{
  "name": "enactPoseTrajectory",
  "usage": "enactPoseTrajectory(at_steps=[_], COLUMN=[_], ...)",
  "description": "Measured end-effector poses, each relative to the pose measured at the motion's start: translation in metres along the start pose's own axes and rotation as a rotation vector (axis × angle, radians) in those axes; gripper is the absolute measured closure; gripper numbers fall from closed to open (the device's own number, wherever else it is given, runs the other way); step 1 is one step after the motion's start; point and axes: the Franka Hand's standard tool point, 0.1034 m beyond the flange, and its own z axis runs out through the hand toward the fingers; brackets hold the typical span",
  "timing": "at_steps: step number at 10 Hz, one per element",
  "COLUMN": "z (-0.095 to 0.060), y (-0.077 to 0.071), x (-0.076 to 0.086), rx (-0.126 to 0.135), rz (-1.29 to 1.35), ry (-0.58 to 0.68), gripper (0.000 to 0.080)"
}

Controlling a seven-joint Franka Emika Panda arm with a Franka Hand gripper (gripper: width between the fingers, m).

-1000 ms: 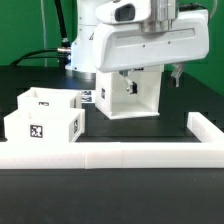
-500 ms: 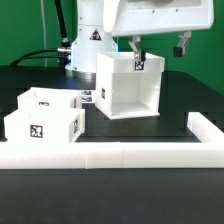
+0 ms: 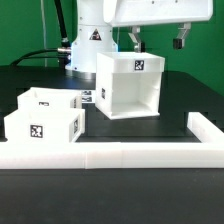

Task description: Assemble drawer

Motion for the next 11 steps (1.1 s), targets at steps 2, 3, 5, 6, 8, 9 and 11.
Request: enactPoseTrajectory(at_steps=[2, 3, 5, 6, 8, 9, 11], z=[-0.004, -0.008, -0.006, -0.001, 0.015, 0.024, 0.031], y=[0.000, -0.003, -0.009, -0.014, -0.023, -0.028, -0.032], x=[-0.018, -0.028, -0.049, -0.061, -0.078, -0.086, -0.091], rx=[-0.001, -0.010, -0.017, -0.023, -0.025, -0.024, -0.022], rz=[0.020, 0.017, 0.019, 0.011, 0.007, 0.008, 0.017], ry=[-0.007, -0.009, -0.006, 0.000, -0.001, -0.012, -0.028], gripper=[0.0150, 0.0150, 0.0150, 0.0150, 0.0150, 0.0150, 0.0150])
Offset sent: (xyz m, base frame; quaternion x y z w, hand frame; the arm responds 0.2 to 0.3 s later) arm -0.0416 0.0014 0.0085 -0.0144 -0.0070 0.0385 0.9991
